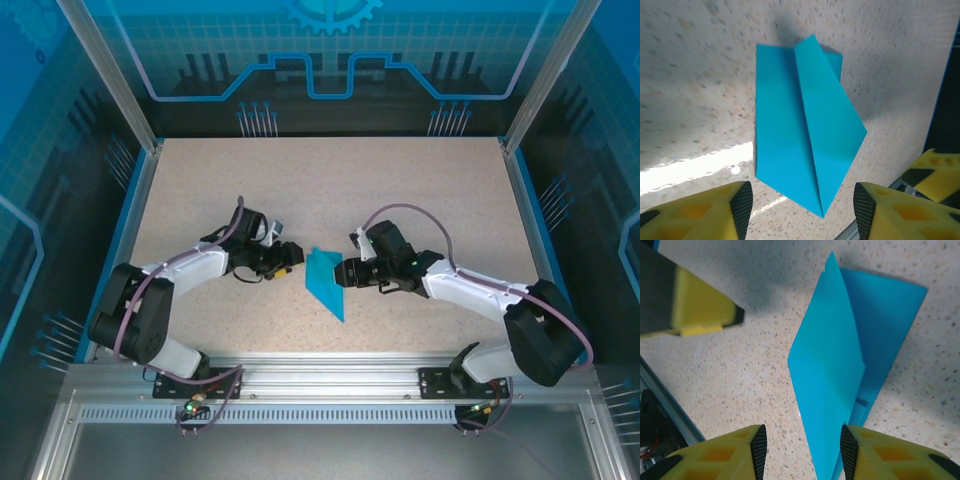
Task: Fold a paper plane with a square sheet of paper (fold left side to right side)
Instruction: Fourth fold the wing at the center of the table, then turn over the paper at the center of the table.
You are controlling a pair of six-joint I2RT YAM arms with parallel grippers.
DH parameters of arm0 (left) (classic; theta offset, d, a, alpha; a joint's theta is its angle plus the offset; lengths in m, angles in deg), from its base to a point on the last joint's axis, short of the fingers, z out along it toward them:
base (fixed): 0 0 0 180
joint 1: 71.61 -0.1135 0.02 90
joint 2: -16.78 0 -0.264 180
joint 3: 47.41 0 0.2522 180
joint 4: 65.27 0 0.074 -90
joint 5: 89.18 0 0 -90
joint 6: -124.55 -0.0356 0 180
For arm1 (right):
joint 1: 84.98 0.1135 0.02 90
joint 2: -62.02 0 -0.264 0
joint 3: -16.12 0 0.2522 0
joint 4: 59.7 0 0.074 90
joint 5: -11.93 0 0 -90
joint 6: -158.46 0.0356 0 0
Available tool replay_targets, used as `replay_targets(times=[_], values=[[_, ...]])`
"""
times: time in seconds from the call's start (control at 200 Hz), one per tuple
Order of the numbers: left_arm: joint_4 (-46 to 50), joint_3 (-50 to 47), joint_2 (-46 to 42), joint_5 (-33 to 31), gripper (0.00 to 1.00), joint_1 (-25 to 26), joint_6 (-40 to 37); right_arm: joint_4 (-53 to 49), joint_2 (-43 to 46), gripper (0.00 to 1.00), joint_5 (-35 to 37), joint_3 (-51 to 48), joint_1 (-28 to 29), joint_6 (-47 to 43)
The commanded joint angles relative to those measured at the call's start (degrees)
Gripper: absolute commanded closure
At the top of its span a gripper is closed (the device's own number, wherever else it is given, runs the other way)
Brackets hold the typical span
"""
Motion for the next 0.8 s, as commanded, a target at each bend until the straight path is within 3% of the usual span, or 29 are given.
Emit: replay_targets(times=[0.0, 0.415, 0.795], values=[[-5.7, 0.1, 2.6, 2.2, 0.41, 1.9, 3.1, -1.1, 3.4, 0.54, 2.3, -2.0, -0.4, -1.1], [-10.5, 4.5, 11.9, 2.8, 0.44, 5.2, 4.7, -3.5, 19.5, 0.52, 4.6, -10.8, 0.1, 2.2], [-9.0, 8.9, 17.6, 1.7, 0.49, 7.7, 4.9, -11.2, 32.9, 0.48, 9.0, -13.9, -0.1, 3.0]])
